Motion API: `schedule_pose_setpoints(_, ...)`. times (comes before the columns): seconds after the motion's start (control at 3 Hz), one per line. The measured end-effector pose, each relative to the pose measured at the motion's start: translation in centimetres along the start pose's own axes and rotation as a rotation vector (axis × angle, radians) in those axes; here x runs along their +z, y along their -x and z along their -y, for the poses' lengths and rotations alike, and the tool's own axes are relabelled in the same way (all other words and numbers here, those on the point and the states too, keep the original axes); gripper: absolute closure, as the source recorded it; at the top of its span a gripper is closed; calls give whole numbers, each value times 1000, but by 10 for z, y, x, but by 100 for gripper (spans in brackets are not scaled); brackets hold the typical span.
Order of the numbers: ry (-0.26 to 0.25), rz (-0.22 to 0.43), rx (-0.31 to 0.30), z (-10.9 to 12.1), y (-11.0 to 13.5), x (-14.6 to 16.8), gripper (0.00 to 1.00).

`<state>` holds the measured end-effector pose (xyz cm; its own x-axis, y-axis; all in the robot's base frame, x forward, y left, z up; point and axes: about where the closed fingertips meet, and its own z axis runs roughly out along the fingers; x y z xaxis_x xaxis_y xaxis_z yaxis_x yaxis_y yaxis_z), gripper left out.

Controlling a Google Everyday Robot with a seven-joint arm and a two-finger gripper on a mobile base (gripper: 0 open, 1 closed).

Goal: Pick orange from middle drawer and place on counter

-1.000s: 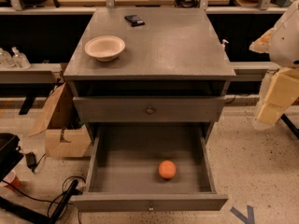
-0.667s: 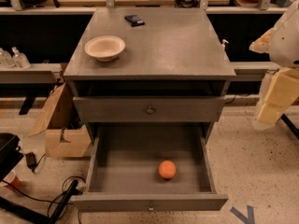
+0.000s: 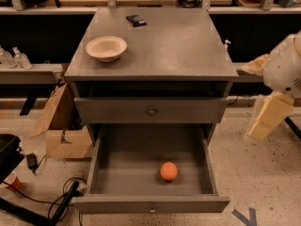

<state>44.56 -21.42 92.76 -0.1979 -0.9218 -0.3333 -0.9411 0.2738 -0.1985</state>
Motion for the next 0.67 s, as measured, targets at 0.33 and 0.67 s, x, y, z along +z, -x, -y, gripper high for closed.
schedule_pose_setpoints(0.33, 20, 177, 23, 0, -21, 62, 0)
schedule_pose_setpoints(0.67, -14, 324, 43, 7, -35, 108, 0)
